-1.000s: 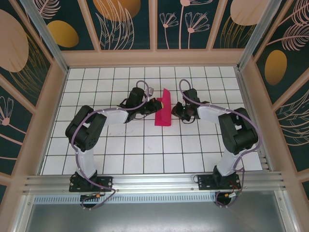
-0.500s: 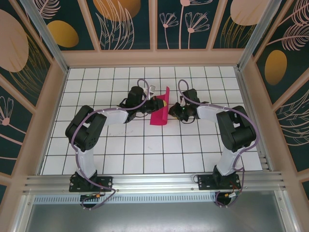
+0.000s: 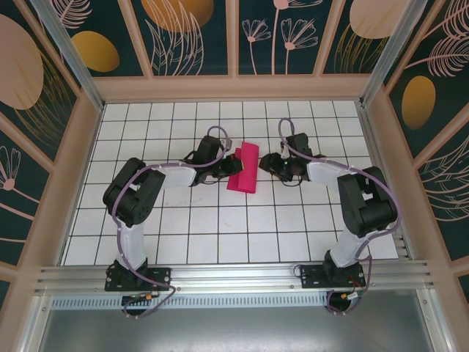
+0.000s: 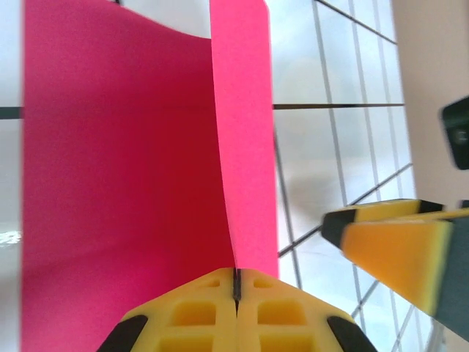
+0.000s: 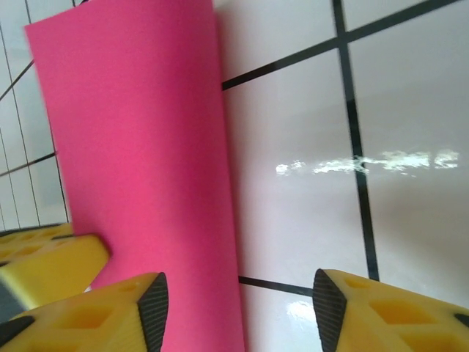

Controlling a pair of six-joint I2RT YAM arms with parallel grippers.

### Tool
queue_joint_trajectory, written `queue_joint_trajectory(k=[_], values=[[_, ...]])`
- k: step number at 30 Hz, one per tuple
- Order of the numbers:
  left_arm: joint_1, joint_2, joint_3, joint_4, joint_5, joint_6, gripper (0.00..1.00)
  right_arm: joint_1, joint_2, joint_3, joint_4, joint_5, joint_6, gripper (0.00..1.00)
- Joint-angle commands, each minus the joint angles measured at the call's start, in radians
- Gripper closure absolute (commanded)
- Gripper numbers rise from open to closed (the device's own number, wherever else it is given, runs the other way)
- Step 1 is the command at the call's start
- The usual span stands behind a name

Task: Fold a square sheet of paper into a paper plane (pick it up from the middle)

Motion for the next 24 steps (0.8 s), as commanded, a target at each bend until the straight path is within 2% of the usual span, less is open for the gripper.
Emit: queue_joint_trajectory(k=[1,5,16,24], values=[[0.021,0.021,0.029,-0.078,-0.057,0.067,1.0,0.02,0.046,0.058,-0.001,-0.038,-0.036,0.4],[0.036,0.051,0.051,-0.1,-0.031,0.088,1.0,0.05,0.103,0.114,-0.015,-0.058,-0.05,0.37],[0.048,0.08,0.102,-0.17,-0.051,0.144,1.0,0.082,0.242,0.254,-0.108,-0.059,-0.062,0.38],[0.05,0.091,0.128,-0.21,-0.063,0.157,1.0,0.089,0.293,0.295,-0.163,-0.025,-0.052,0.49]])
